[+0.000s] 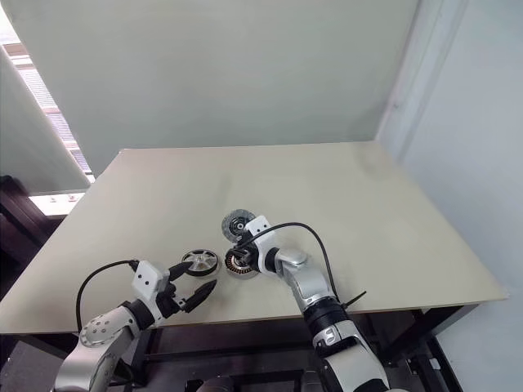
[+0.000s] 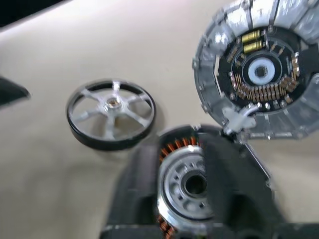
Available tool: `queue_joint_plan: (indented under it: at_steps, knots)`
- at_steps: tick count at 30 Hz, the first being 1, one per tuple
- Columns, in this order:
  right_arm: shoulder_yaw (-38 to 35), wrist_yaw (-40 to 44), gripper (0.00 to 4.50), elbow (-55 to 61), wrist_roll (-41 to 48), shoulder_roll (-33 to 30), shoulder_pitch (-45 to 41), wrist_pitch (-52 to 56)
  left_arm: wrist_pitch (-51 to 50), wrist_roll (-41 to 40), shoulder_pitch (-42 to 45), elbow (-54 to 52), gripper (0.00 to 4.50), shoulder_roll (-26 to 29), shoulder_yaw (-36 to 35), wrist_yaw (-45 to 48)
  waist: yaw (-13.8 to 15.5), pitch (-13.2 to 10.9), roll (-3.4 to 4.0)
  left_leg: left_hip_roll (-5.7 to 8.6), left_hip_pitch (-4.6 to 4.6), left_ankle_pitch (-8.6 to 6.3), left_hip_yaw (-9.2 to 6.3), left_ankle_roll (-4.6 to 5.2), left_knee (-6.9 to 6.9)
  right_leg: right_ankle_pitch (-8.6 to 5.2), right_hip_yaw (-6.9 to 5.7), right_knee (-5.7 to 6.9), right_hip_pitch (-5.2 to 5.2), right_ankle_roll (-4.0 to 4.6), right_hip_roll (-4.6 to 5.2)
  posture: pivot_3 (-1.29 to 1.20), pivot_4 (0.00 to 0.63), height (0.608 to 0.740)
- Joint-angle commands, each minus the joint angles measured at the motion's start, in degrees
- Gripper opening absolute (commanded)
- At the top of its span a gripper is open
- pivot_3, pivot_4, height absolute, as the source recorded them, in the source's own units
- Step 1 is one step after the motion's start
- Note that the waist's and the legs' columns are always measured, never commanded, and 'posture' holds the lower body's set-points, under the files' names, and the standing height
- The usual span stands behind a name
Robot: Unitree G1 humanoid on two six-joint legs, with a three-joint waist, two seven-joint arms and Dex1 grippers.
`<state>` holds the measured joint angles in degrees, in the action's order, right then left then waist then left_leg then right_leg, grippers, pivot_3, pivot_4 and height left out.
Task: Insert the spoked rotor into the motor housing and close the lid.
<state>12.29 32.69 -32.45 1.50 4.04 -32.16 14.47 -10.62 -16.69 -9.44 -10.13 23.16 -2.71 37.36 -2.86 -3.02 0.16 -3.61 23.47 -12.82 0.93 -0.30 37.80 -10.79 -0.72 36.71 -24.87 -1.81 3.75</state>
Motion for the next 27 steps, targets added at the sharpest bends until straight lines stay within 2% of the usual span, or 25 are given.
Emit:
queue_joint_plan:
  at_steps: [1, 8, 21, 27]
  knots:
    - [0.46, -1.50, 0.02, -3.19, -1.02, 0.81, -1.42, -2.59, 0.91, -0.43, 0.65, -1.02, 4.50, 0.12, -0.61, -0.09, 0.01, 0.00, 0.00, 0.00, 0.00, 0.00, 0.00, 0.00, 0.01, 0.00, 0.00, 0.00, 0.00, 0.00, 0.00, 0.00, 0.000, 0.740]
    - [0.52, -2.34, 0.02, -11.83, -2.46, 1.46, -2.67, -6.72, 0.74, -0.58, 0.15, -1.85, 4.50, 0.21, -1.06, -0.51, -0.02, 0.00, 0.00, 0.00, -0.01, 0.02, -0.01, 0.04, 0.01, 0.00, 0.00, 0.00, 0.01, 0.00, 0.00, 0.00, 0.000, 0.740]
    - [0.11, 2.40, 0.02, 0.49, -0.64, -0.90, -1.99, -5.45, 1.10, -0.55, 0.00, -1.44, 4.50, -0.67, -0.59, -0.80, 0.00, 0.00, 0.00, -0.01, 0.00, 0.02, -0.01, 0.03, -0.01, 0.00, 0.00, 0.01, -0.01, 0.00, -0.01, 0.00, 0.000, 0.740]
    - [6.53, 7.41, 0.02, 8.48, -5.46, -6.56, -0.55, -7.36, 1.20, -0.51, -0.08, -0.96, 4.50, -1.30, -0.67, -0.97, 0.02, 0.00, -0.01, -0.01, 0.01, 0.03, 0.00, 0.05, 0.00, 0.00, 0.00, -0.01, -0.01, 0.00, 0.00, 0.00, 0.000, 0.740]
